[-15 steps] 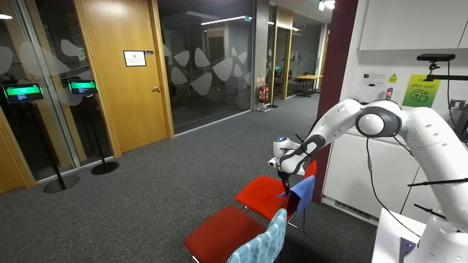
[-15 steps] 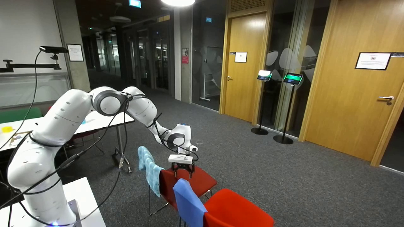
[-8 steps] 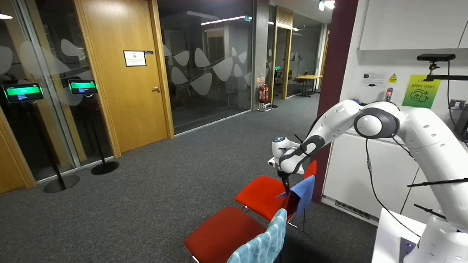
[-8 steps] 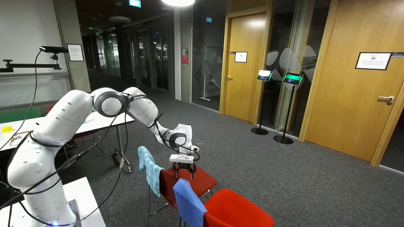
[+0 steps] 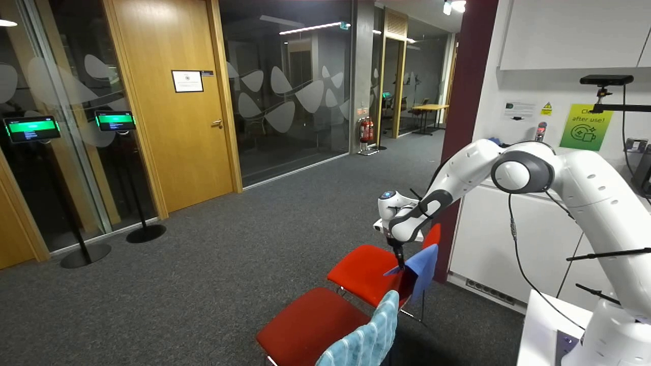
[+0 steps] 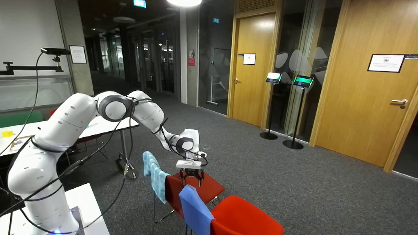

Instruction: Fix the blue cloth on the back of the chair

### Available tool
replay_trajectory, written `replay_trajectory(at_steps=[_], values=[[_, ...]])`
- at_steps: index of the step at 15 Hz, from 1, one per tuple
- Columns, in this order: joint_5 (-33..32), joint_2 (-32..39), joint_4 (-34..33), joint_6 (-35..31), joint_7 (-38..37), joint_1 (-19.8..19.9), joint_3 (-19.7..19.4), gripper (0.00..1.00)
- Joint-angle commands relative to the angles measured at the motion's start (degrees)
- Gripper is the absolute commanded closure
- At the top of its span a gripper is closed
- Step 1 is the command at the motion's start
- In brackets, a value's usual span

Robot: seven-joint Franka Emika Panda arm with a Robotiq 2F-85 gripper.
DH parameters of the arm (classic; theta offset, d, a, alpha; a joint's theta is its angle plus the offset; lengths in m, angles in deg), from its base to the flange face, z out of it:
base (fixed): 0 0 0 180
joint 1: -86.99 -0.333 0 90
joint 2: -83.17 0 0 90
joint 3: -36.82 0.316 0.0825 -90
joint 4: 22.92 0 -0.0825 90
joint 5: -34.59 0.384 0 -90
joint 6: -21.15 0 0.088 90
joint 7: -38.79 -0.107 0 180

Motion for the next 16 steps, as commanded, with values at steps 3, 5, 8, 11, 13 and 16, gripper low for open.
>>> replay_trajectory(at_steps=[3, 5, 8, 11, 13, 16], values=[[-2.4, 1.9, -3.0, 3.0, -1.4, -0.6, -0.5, 0.28], [-2.6, 2.3, -3.6, 3.7, -1.5, -0.8, -0.5, 0.38], [-2.7, 2.9, -4.6, 4.7, -1.4, -1.0, -0.5, 0.6], [-2.8, 3.1, -5.5, 6.3, -1.5, -1.2, -0.5, 0.83], [-2.8, 3.0, -6.0, 7.4, -1.5, -1.3, -0.4, 0.99], [-2.9, 2.7, -6.4, 8.3, -1.6, -1.6, -0.4, 1.0]])
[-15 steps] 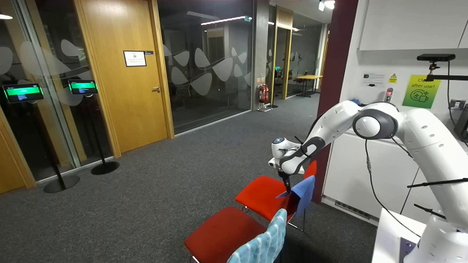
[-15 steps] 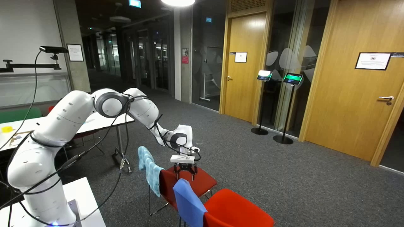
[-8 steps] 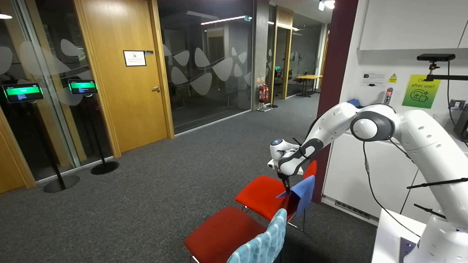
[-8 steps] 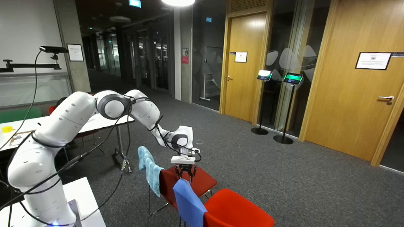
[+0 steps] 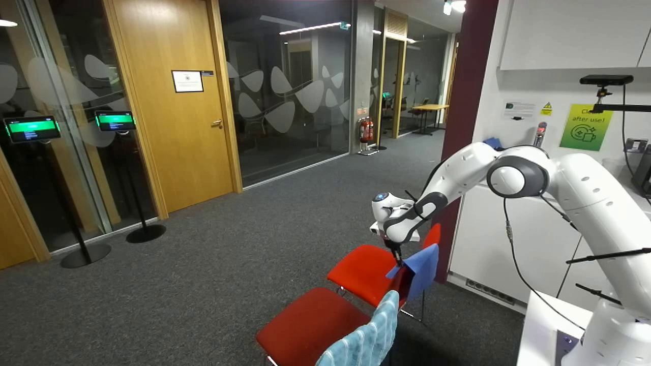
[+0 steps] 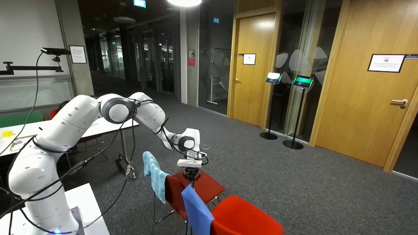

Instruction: Fix the blue cloth on the back of the chair

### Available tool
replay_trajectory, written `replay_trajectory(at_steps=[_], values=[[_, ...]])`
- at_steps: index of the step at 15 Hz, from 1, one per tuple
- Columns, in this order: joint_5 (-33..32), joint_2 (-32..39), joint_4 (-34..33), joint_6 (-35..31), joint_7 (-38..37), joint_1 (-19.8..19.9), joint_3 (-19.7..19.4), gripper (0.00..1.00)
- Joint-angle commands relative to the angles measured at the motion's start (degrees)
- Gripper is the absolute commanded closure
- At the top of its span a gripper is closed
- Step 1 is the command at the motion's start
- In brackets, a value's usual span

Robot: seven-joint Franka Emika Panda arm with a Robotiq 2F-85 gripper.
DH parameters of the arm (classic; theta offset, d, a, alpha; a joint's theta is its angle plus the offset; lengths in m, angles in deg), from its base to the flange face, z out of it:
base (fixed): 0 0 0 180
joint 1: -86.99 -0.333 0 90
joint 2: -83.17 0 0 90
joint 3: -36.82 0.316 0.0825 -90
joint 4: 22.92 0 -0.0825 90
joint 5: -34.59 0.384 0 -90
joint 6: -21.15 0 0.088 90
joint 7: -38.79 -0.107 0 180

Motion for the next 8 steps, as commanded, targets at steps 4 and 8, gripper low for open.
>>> replay_trajectory(at_steps=[4, 8], values=[[-1.9, 0.2, -3.3, 3.3, -1.6, -0.6, -0.5, 1.0], [-2.9, 0.5, -5.4, 5.3, -1.5, -0.9, -0.8, 1.0]])
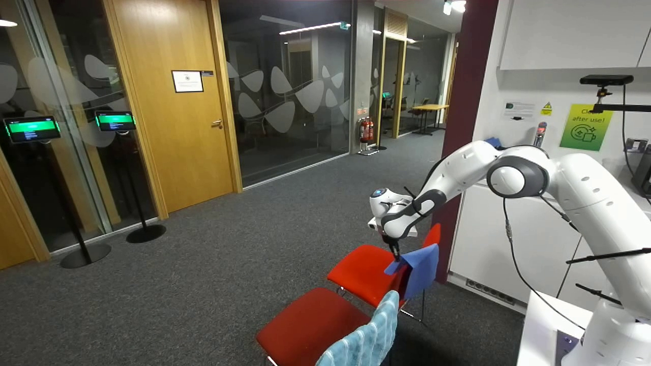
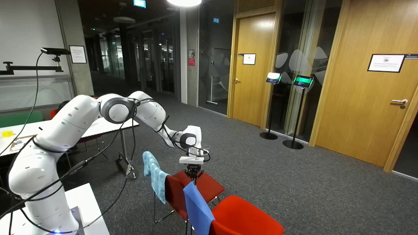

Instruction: Fix the blue cloth on the back of the chair

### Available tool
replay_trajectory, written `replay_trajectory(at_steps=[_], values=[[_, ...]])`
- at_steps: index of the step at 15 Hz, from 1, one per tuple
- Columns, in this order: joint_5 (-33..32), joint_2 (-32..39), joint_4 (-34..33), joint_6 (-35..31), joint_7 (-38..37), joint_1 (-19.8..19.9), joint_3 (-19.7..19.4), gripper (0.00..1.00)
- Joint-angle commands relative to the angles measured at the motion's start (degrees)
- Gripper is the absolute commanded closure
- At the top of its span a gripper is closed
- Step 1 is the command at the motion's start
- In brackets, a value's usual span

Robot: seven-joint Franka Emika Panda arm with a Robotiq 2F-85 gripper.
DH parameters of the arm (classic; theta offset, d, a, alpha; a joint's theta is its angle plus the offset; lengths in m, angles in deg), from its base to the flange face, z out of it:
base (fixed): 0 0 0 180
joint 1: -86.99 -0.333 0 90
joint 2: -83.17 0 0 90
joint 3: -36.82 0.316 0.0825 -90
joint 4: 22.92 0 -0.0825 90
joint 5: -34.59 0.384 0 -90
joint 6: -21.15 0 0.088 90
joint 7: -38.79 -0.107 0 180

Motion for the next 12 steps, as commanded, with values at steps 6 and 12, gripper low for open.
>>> replay_trajectory(at_steps=[6, 12], values=[[-5.0, 1.0, -6.3, 6.9, -1.4, -1.7, -0.9, 1.0], [-5.2, 2.1, -7.4, 7.2, -1.0, -1.5, -0.5, 0.43]])
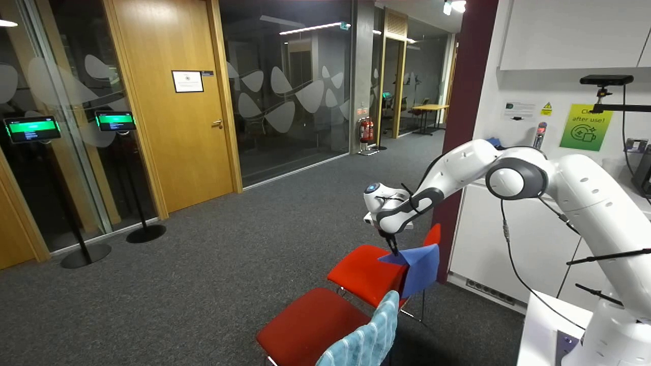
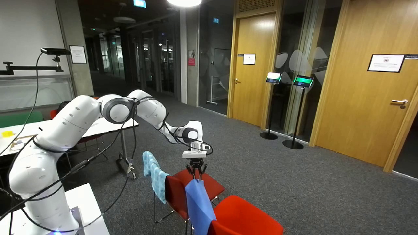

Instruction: Fix the blue cloth on the back of the chair

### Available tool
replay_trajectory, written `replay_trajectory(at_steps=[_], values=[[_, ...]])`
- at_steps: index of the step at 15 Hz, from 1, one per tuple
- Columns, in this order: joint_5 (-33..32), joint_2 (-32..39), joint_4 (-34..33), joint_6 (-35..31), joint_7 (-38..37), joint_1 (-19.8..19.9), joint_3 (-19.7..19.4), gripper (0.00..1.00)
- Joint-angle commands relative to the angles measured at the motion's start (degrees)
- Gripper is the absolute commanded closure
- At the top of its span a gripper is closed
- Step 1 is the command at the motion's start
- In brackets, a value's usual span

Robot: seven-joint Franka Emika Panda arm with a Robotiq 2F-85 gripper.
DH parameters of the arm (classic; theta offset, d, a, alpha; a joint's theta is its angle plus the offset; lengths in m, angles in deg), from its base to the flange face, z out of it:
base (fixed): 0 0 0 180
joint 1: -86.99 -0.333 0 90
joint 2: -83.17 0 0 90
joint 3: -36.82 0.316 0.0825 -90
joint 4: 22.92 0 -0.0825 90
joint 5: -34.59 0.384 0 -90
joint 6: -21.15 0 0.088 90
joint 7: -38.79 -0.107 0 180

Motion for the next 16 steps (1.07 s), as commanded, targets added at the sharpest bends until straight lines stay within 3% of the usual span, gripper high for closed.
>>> replay_trajectory(at_steps=[1, 6, 16], values=[[-1.3, 1.8, -2.5, 2.0, -0.9, -0.4, -0.3, 0.36], [-0.8, 3.4, -3.4, 2.0, -0.7, -0.2, -0.1, 0.01], [-1.1, 3.7, -2.5, 2.2, -0.5, -0.4, -0.1, 0.0]])
